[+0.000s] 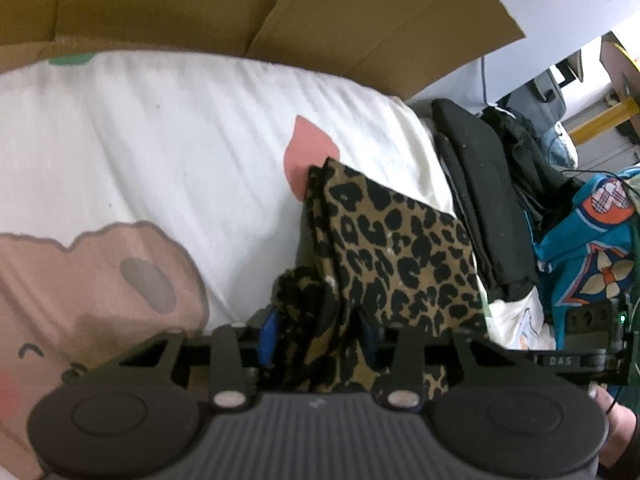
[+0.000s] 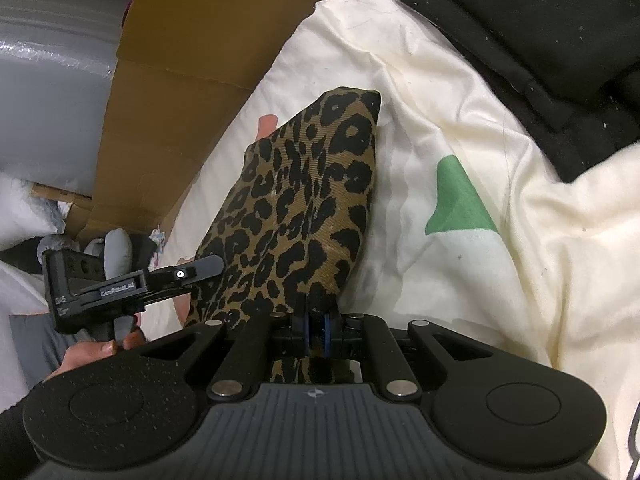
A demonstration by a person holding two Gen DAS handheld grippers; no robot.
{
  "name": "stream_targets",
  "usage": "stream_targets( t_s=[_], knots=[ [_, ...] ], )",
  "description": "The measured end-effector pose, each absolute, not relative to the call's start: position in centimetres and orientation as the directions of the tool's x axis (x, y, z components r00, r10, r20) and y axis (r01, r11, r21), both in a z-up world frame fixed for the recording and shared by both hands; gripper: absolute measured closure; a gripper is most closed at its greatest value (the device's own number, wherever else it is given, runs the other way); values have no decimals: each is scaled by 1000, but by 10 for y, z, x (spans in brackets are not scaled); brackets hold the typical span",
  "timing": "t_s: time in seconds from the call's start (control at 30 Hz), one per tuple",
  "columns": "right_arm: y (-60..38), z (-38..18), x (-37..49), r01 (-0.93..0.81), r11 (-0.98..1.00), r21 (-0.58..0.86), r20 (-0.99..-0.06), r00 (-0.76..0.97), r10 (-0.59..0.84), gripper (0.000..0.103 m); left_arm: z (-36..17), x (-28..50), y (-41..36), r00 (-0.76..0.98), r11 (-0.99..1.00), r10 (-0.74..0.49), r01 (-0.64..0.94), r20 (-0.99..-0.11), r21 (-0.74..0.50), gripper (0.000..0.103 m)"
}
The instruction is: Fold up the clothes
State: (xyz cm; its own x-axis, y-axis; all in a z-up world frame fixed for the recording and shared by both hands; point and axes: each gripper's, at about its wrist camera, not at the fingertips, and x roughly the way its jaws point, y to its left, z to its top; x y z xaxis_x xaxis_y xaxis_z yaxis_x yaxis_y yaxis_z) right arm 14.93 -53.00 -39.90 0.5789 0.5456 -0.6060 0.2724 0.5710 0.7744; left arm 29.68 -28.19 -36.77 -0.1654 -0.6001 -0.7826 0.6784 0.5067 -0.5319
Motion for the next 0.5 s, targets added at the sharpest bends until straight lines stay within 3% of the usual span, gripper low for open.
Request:
stream_targets(
  t_s=[0.5],
  knots=[
    [-543,-389,135,298,612,733,-641,604,474,99,-366,288,-294,-176,453,-611,722,-772,-523,63]
  ],
)
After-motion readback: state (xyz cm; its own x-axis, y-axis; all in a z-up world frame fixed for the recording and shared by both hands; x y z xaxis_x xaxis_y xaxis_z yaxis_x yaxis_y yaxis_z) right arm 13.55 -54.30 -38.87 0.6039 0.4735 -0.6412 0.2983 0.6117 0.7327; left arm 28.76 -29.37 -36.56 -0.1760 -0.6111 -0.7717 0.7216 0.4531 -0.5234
